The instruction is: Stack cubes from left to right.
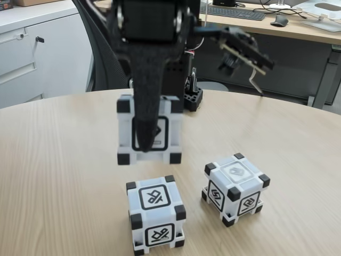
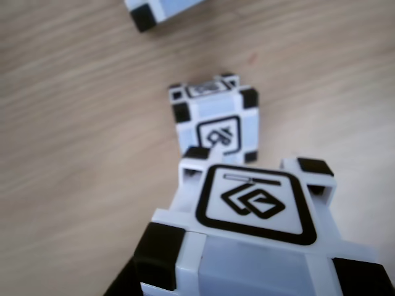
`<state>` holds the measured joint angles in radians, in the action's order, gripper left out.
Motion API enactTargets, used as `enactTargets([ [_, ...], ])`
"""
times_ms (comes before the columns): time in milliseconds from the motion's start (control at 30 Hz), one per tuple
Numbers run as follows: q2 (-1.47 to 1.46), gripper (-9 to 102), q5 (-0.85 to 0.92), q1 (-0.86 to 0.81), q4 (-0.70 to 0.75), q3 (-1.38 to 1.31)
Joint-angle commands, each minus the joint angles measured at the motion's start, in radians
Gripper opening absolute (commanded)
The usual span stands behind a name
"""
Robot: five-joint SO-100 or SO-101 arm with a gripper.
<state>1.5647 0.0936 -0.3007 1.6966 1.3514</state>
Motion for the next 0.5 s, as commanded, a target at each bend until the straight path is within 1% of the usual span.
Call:
enactTargets([
  [0,0.0,0,-0.032,-0.008,-0.011,-0.055],
  [100,-0.012,0,-0.078,-0.008,-0.011,-0.055],
  [467,-0.069,0,-0.133,-0.006,-0.012,-0.057],
])
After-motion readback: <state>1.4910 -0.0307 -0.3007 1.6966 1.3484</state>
